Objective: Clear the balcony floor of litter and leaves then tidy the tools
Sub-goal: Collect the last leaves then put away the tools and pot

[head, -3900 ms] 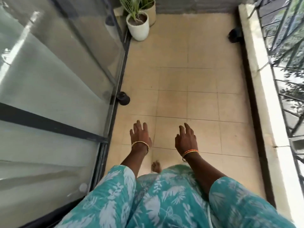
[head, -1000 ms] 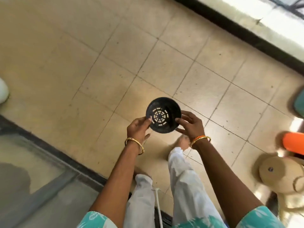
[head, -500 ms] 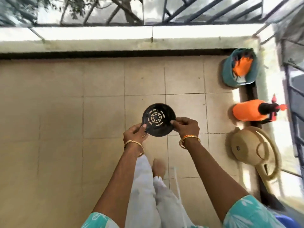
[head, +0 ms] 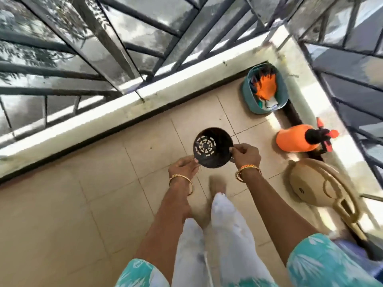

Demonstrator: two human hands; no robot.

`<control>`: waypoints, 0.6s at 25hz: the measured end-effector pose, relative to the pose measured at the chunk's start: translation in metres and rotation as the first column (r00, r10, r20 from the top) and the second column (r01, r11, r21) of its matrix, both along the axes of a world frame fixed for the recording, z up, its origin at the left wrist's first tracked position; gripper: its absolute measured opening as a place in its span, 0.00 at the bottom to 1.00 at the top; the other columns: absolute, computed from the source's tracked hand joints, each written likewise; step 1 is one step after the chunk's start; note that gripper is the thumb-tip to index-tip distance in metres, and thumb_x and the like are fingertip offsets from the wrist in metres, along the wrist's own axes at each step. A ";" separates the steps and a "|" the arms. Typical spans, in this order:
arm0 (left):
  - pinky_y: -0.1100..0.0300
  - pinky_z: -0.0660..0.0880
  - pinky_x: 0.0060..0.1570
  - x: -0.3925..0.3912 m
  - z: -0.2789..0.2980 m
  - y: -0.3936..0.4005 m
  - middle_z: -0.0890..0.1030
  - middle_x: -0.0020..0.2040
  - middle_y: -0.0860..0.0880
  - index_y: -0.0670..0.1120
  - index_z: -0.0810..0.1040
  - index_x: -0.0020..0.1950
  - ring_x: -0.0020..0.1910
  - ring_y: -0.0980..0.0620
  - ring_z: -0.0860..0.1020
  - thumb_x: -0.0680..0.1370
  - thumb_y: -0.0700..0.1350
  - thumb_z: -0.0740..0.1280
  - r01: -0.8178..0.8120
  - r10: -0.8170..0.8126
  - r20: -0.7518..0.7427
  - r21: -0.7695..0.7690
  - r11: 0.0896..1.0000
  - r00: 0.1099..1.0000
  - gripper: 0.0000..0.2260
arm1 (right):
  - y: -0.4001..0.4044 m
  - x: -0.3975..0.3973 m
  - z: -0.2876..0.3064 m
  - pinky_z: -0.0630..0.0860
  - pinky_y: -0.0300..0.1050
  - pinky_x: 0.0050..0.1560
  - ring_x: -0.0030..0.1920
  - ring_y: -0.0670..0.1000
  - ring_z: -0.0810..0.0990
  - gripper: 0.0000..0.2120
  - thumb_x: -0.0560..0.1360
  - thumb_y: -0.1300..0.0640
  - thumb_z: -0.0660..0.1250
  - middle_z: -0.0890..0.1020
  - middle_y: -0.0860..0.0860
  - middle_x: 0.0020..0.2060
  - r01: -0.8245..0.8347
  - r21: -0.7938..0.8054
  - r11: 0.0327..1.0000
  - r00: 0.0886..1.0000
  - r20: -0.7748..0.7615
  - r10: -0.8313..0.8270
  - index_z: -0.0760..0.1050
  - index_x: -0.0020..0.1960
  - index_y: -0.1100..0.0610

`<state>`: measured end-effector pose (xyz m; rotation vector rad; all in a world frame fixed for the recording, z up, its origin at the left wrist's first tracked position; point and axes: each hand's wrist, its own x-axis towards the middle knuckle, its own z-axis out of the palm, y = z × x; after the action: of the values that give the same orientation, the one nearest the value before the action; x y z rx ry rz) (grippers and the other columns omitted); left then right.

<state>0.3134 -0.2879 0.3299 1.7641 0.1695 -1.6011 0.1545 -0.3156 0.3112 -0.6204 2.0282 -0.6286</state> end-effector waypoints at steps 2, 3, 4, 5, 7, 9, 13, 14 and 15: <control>0.64 0.78 0.37 -0.016 -0.008 -0.036 0.81 0.31 0.50 0.42 0.76 0.41 0.38 0.50 0.78 0.74 0.28 0.67 0.116 -0.116 -0.002 -0.014 0.993 0.993 0.09 | -0.031 -0.013 -0.016 0.82 0.55 0.44 0.38 0.57 0.83 0.10 0.66 0.63 0.72 0.83 0.54 0.34 0.085 0.005 0.996 0.996 -0.028 -0.085 0.78 0.31 0.50; 0.64 0.78 0.38 -0.026 -0.015 -0.057 0.82 0.36 0.48 0.41 0.77 0.45 0.39 0.51 0.78 0.74 0.28 0.67 0.168 -0.168 0.004 -0.027 0.985 0.986 0.08 | -0.050 -0.020 -0.023 0.82 0.55 0.44 0.38 0.57 0.83 0.10 0.66 0.63 0.72 0.83 0.55 0.34 0.144 0.008 0.990 0.989 -0.021 -0.144 0.78 0.31 0.50; 0.64 0.78 0.37 -0.036 -0.023 -0.076 0.81 0.41 0.46 0.40 0.78 0.50 0.39 0.51 0.78 0.74 0.28 0.67 0.196 -0.196 0.001 -0.031 0.980 0.981 0.10 | -0.068 -0.027 -0.032 0.82 0.54 0.44 0.38 0.57 0.83 0.09 0.67 0.65 0.71 0.82 0.57 0.35 0.204 0.010 0.979 0.979 -0.002 -0.204 0.78 0.32 0.53; 0.64 0.78 0.36 -0.046 -0.032 -0.096 0.80 0.44 0.45 0.40 0.77 0.56 0.39 0.52 0.78 0.74 0.27 0.66 0.213 -0.213 -0.015 -0.032 0.977 0.977 0.13 | -0.086 -0.033 -0.040 0.82 0.54 0.44 0.37 0.58 0.82 0.07 0.68 0.67 0.71 0.81 0.58 0.35 0.256 0.021 0.966 0.966 0.021 -0.257 0.78 0.35 0.57; 0.63 0.78 0.35 -0.069 -0.057 -0.135 0.78 0.46 0.45 0.42 0.73 0.62 0.38 0.53 0.76 0.75 0.27 0.63 0.270 -0.270 -0.035 -0.016 0.963 0.962 0.18 | -0.122 -0.050 -0.067 0.82 0.52 0.43 0.35 0.57 0.81 0.06 0.69 0.68 0.70 0.81 0.58 0.35 0.308 0.046 0.950 0.950 0.032 -0.309 0.77 0.36 0.60; 0.59 0.75 0.37 -0.095 -0.091 -0.172 0.77 0.47 0.45 0.46 0.71 0.67 0.38 0.53 0.75 0.76 0.28 0.62 0.339 -0.338 -0.031 0.041 0.940 0.941 0.22 | -0.154 -0.069 -0.110 0.82 0.53 0.41 0.33 0.57 0.82 0.09 0.68 0.66 0.72 0.81 0.58 0.34 0.326 0.068 0.943 0.944 0.027 -0.328 0.76 0.32 0.57; 0.58 0.73 0.38 -0.137 -0.171 -0.230 0.76 0.53 0.43 0.52 0.65 0.71 0.43 0.51 0.74 0.76 0.27 0.59 0.424 -0.422 -0.046 0.057 0.904 0.905 0.28 | -0.207 -0.100 -0.198 0.82 0.54 0.42 0.32 0.57 0.83 0.11 0.67 0.66 0.73 0.81 0.58 0.33 0.303 0.137 0.943 0.948 0.055 -0.313 0.74 0.30 0.56; 0.58 0.73 0.38 -0.144 -0.192 -0.242 0.76 0.53 0.44 0.53 0.65 0.70 0.43 0.51 0.74 0.77 0.27 0.59 0.439 -0.437 -0.050 0.056 0.897 0.898 0.28 | -0.219 -0.107 -0.224 0.82 0.55 0.43 0.34 0.58 0.83 0.12 0.66 0.65 0.73 0.81 0.57 0.32 0.292 0.145 0.945 0.952 0.056 -0.302 0.74 0.29 0.55; 0.58 0.73 0.38 -0.149 -0.212 -0.252 0.76 0.50 0.45 0.55 0.65 0.68 0.41 0.52 0.73 0.77 0.28 0.59 0.461 -0.459 -0.046 0.063 0.885 0.887 0.27 | -0.229 -0.112 -0.246 0.81 0.56 0.44 0.35 0.59 0.83 0.12 0.65 0.63 0.75 0.81 0.56 0.31 0.282 0.137 0.950 0.956 0.049 -0.291 0.74 0.28 0.55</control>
<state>0.1642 -0.5399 0.1175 1.9354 -0.1994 -1.9746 0.0422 -0.5445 0.0648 -0.2248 2.0921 -0.6714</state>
